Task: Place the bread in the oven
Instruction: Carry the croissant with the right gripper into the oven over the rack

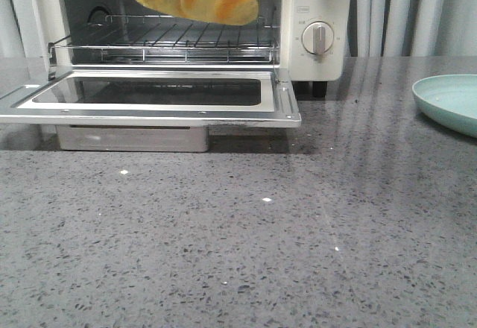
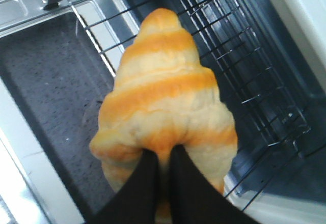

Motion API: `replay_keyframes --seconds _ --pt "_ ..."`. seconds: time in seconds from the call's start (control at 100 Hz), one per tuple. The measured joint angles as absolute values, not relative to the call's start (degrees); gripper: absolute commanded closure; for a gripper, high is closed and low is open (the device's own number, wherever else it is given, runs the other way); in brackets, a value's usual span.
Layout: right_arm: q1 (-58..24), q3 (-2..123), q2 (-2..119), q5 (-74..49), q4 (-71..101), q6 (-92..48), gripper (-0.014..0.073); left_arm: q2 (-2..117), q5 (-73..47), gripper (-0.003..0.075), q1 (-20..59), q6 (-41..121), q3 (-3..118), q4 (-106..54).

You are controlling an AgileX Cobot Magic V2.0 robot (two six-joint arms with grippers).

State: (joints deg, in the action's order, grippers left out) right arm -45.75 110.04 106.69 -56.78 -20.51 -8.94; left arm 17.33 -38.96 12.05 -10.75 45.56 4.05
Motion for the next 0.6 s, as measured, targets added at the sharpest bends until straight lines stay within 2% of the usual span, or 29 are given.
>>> replay_keyframes --seconds 0.6 --pt "-44.66 110.81 112.99 -47.78 -29.22 -8.94 0.0661 17.33 -39.06 0.0741 12.05 -10.75 45.38 4.05"
